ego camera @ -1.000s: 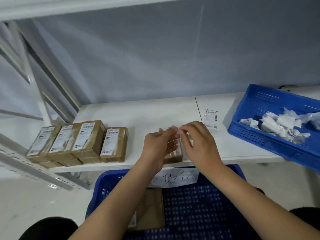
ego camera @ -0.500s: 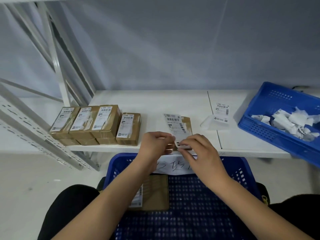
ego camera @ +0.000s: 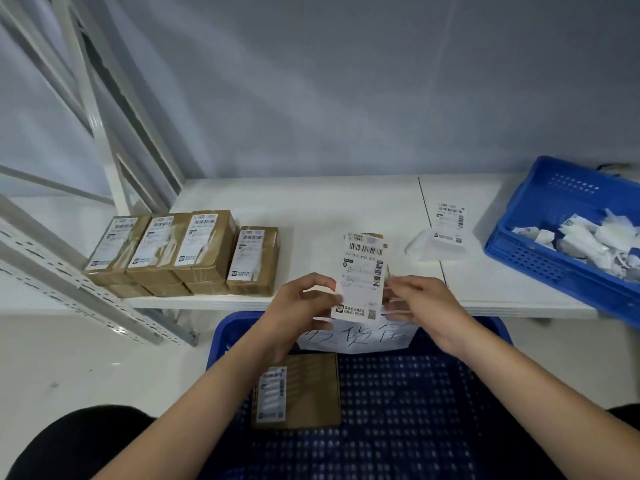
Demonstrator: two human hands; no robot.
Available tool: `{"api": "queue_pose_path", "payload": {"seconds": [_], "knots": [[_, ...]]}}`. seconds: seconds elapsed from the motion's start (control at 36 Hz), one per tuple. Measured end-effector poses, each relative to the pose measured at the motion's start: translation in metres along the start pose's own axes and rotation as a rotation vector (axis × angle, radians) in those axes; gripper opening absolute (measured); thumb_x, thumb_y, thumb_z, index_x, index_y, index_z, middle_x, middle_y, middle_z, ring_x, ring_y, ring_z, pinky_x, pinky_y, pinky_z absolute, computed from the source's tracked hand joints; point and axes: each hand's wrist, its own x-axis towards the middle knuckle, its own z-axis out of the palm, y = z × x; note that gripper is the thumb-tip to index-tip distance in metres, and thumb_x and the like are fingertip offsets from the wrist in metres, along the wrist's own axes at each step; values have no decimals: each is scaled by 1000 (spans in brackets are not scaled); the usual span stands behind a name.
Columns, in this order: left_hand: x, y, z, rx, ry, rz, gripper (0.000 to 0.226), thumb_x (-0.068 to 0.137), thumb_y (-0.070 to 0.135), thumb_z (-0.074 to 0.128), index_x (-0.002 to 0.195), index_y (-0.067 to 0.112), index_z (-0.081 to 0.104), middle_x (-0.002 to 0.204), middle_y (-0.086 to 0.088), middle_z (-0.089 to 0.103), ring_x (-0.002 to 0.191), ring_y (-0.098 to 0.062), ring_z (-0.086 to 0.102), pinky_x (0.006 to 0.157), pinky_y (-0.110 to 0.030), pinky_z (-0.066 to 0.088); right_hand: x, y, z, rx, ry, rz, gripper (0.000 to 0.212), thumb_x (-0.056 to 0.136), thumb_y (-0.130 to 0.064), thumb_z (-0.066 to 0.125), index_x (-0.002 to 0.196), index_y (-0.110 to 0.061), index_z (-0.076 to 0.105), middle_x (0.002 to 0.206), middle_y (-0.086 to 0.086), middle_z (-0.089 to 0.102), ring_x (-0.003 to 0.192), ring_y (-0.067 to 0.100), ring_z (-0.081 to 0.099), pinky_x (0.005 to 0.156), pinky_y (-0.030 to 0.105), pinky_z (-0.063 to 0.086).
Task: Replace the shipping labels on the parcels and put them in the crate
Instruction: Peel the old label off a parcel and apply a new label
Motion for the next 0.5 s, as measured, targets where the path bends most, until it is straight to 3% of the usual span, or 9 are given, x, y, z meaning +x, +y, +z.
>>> {"api": "queue_pose_path", "payload": {"seconds": [0.14, 0.39, 0.5], "knots": [[6, -9, -6, 4, -3, -28, 9, 92, 7, 73, 93, 14, 67, 107, -21, 75, 88, -26, 66, 79, -37, 56, 4, -8, 8, 70, -36, -47, 17, 100, -12, 59, 105, -5, 75, 96, 11, 78, 89, 26, 74, 88, 40, 60], [19, -14, 3, -24, 83, -62, 12, 89, 8, 75, 100, 8, 69, 102, -16, 77, 84, -26, 64, 71, -32, 56, 3, -9, 14, 56, -21, -85, 16, 98, -7, 60, 97, -8, 76, 88, 10, 77, 76, 19, 69, 79, 37, 62], [24, -14, 14, -12, 89, -58, 15, 89, 7, 75, 103, 5, 69, 96, -14, 77, 79, -23, 63, 70, -31, 55, 4, -12, 4, 30, 30, -117, 22, 96, 0, 57, 95, -11, 76, 86, 11, 77, 74, 16, 69, 71, 28, 60]]}}
